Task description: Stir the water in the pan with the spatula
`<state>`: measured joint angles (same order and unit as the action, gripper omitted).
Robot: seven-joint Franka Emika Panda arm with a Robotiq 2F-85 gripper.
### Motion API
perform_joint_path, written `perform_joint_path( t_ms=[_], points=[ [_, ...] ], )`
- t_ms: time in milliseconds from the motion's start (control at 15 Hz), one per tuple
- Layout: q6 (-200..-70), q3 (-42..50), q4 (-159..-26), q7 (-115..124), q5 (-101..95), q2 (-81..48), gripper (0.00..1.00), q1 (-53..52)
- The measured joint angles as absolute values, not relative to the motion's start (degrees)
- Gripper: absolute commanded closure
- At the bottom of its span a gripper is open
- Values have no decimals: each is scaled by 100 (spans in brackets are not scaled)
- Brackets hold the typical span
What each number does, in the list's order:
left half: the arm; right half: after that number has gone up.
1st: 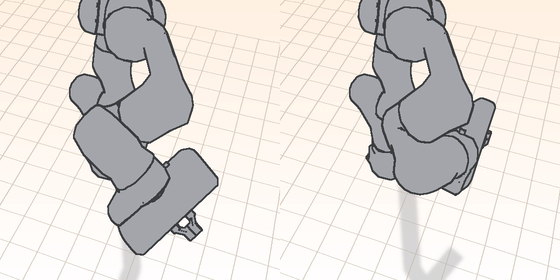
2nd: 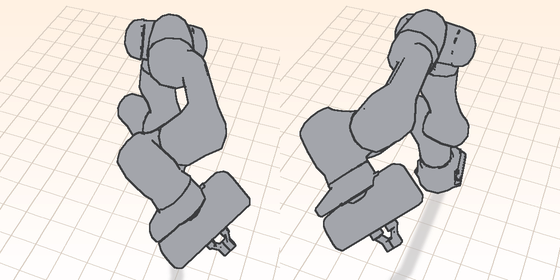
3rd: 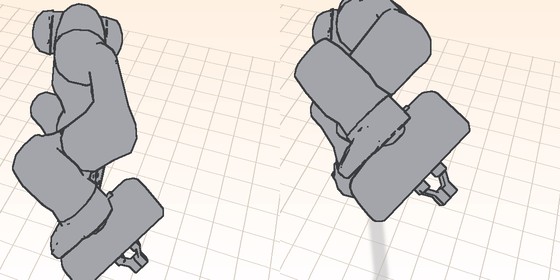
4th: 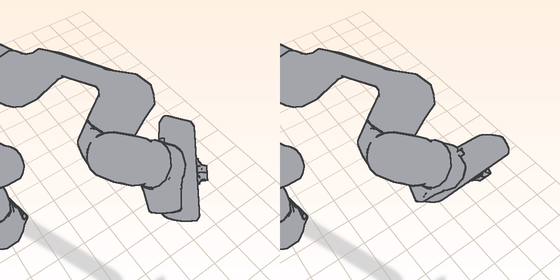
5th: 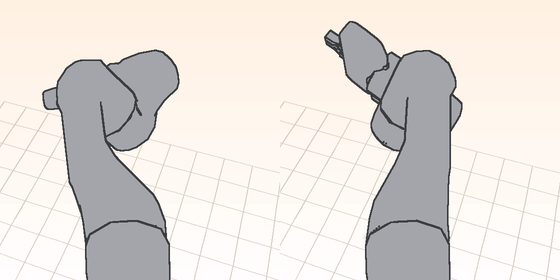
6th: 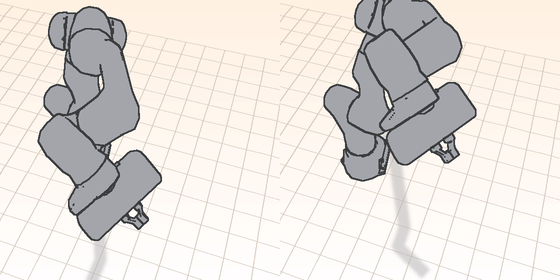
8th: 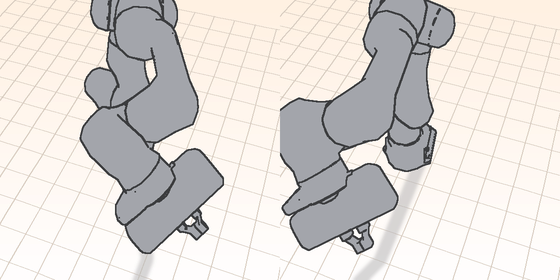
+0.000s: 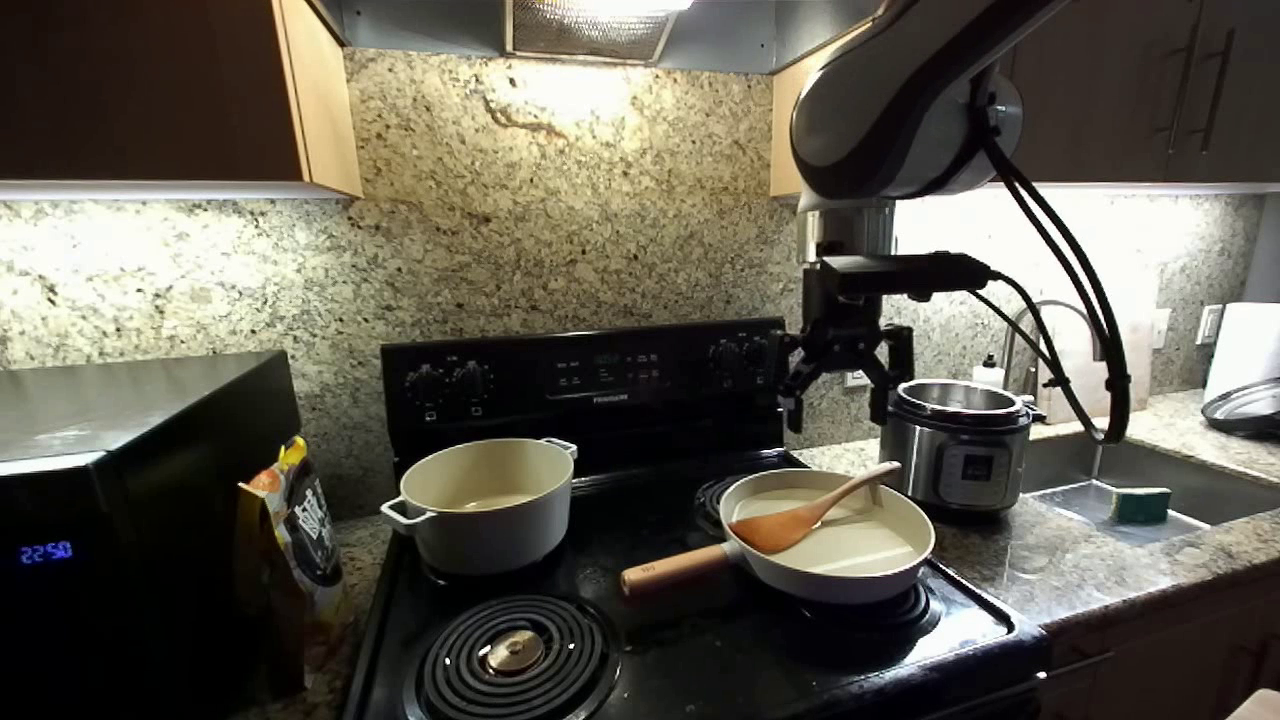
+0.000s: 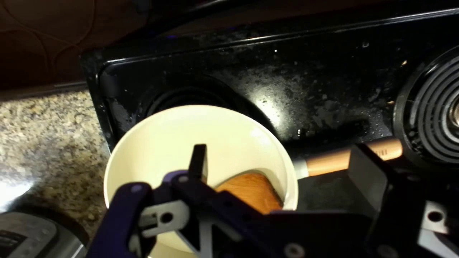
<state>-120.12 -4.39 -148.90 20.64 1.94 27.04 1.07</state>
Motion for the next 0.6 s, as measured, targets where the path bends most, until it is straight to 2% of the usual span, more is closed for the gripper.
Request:
perform_joint_path(
  t_ms=[600],
  points=[
    [-11978, -630, -14741, 3872, -633, 1948, 0, 762]
  ],
)
